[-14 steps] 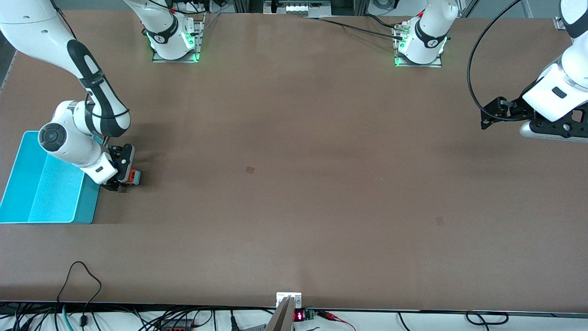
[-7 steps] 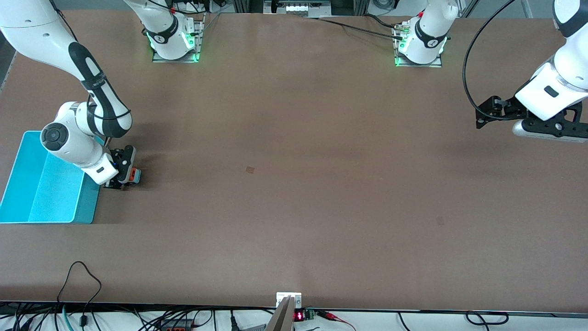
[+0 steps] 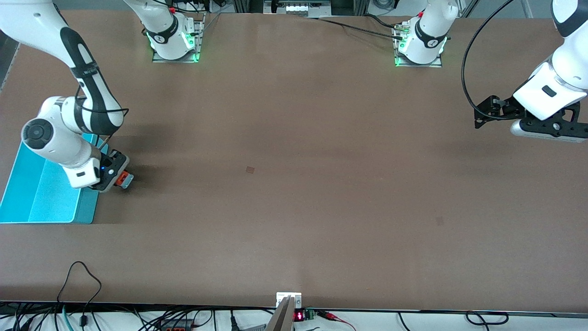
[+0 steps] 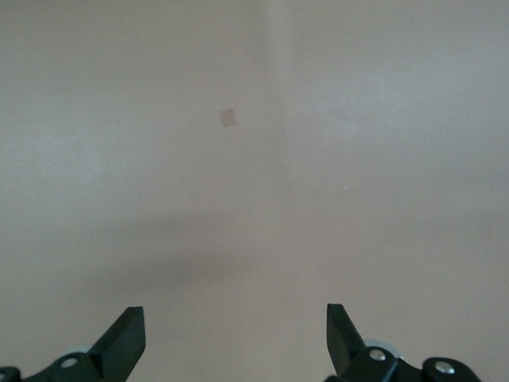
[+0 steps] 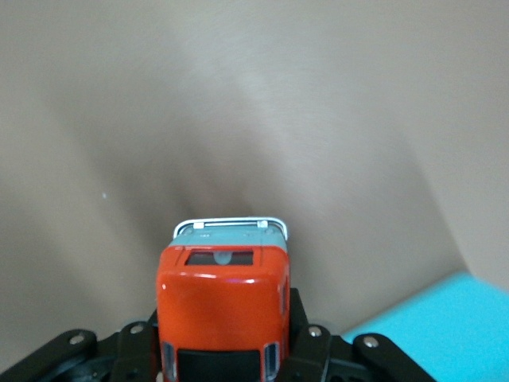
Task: Wind up bus and store in blue box
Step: 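Lift the bus with the right gripper and move it into the box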
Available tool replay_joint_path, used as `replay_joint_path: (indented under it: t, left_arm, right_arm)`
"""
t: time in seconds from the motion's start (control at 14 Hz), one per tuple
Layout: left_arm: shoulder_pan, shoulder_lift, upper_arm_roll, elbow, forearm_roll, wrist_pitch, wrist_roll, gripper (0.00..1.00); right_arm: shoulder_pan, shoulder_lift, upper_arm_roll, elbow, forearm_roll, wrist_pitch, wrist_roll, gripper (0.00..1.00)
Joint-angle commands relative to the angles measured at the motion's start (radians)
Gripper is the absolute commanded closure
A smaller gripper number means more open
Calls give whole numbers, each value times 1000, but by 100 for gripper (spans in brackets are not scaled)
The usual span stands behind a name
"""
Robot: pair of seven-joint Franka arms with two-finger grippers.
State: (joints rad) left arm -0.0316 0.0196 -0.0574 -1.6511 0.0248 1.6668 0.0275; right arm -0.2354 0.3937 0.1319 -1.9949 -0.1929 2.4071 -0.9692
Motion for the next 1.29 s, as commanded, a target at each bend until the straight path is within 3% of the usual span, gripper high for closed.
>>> replay_joint_path:
  t: [0.0,0.14,0.5,0.64,0.86,1.21]
  left_arm:
    - [-1,-13,-4,-9,3,4,5,0]
    - [-2,-12,-2,-9,4,7,5,0]
    - [-2,-15,-19,-7,14,1,5,0]
    - [-1,-15,-19,-7,14,1,5,0]
    - [-1,-15,-18,-7,14,4,5,0]
    - [2,-15,-16,-7,14,4,5,0]
  right_arm:
    - [-4,-45,-20,51,6,-78,182,100]
    - [-9,-59,-90,74,32,-66,202,100]
    - [-10,6,-284,90,294,-66,231,100]
    - [-9,65,-302,90,369,-54,337,100]
    - [-41,172,-311,90,375,42,374,100]
    - [-48,189,-314,90,374,69,372,100]
